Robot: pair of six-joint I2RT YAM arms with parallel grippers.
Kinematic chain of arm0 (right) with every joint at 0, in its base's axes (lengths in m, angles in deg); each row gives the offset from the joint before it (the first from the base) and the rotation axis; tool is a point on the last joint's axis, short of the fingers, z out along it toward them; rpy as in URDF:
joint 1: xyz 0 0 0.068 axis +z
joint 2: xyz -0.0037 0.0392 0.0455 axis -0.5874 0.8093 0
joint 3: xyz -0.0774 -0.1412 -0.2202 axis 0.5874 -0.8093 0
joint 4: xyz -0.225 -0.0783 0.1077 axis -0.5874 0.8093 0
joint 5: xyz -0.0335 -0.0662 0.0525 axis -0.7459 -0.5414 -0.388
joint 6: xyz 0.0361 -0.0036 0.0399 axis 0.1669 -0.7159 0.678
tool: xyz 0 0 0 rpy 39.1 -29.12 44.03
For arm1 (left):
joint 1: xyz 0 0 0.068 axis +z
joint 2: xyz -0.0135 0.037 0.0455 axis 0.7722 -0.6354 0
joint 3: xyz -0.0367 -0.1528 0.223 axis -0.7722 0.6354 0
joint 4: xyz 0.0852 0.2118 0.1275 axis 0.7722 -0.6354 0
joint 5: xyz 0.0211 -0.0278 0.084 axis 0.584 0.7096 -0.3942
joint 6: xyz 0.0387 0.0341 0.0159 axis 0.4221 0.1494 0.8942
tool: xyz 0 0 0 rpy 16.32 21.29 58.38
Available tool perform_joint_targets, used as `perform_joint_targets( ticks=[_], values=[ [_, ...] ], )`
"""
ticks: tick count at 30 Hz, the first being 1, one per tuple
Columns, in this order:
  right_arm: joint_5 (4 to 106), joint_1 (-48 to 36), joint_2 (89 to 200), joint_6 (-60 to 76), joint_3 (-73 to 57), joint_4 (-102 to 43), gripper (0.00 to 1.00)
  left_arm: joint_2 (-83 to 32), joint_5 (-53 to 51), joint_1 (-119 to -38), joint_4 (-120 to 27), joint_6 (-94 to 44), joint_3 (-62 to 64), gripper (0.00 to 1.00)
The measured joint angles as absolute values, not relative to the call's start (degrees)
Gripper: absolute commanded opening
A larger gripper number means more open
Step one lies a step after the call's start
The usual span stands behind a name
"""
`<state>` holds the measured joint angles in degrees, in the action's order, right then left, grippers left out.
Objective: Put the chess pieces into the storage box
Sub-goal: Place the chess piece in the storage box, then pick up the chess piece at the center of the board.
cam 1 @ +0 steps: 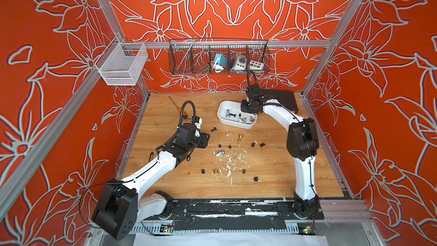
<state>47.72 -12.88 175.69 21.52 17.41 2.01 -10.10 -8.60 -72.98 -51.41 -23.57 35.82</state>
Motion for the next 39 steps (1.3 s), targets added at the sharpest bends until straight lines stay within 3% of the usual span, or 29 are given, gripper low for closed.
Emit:
perform_joint_targets(
  ticks=[10, 23, 39],
  values=[
    [47.63, -12.88, 154.6, 19.16, -4.8, -3.13, 0.23, -12.68, -9.23, -72.96, -52.61, -21.47, 33.98, 0.47],
    [48.07, -12.88, 127.39, 18.53, -35.73, -0.51, 0.25, -28.09, -9.21, -72.7, -58.19, -12.77, 20.17, 0.47],
    [50.89, -12.88, 108.22, 26.11, -50.57, 3.58, 0.26, -45.6, -9.87, -72.68, -65.97, -2.55, 5.11, 0.47]
  ],
)
